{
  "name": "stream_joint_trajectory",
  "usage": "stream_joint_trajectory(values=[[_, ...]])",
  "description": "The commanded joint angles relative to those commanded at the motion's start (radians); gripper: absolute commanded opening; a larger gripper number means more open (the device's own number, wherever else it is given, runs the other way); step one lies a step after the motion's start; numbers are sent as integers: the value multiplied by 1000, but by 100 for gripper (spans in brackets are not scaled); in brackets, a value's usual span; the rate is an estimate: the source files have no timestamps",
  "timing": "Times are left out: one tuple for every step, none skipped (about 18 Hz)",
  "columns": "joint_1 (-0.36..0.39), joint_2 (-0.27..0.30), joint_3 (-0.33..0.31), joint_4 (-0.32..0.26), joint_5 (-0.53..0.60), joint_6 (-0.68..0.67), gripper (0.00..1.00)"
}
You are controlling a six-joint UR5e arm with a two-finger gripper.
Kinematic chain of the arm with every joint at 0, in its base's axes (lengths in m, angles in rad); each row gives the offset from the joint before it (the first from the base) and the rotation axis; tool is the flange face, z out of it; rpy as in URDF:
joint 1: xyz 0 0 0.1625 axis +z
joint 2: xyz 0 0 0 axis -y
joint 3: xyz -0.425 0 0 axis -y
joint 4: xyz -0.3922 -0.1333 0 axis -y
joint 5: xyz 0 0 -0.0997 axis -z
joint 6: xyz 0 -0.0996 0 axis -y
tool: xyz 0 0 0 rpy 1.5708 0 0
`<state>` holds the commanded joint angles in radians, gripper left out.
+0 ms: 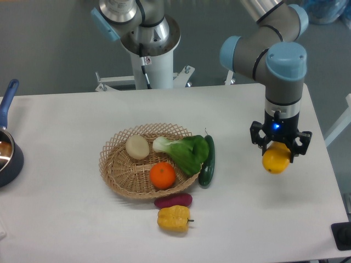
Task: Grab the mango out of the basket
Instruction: 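Hold the yellow mango raised beside the basket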
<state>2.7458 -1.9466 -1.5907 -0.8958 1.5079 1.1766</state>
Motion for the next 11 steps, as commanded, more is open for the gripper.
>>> stream_joint_trajectory(values=[[0, 2, 0, -3, 0, 2, 60], [0, 2, 0, -5, 3, 2, 60], [0, 2, -2, -5, 11, 2, 60], [0, 2, -3, -5, 15, 2, 60], [0, 2, 0, -5, 18, 2, 60], [0, 3, 0, -12, 28, 2, 59], [2, 3, 0, -21, 41, 2, 60], [2, 5, 2, -26, 49, 2, 60], [2, 5, 2, -26, 52, 2, 60], [2, 5, 0, -26, 54, 2, 60], [2, 5, -3, -25, 54, 0, 60]])
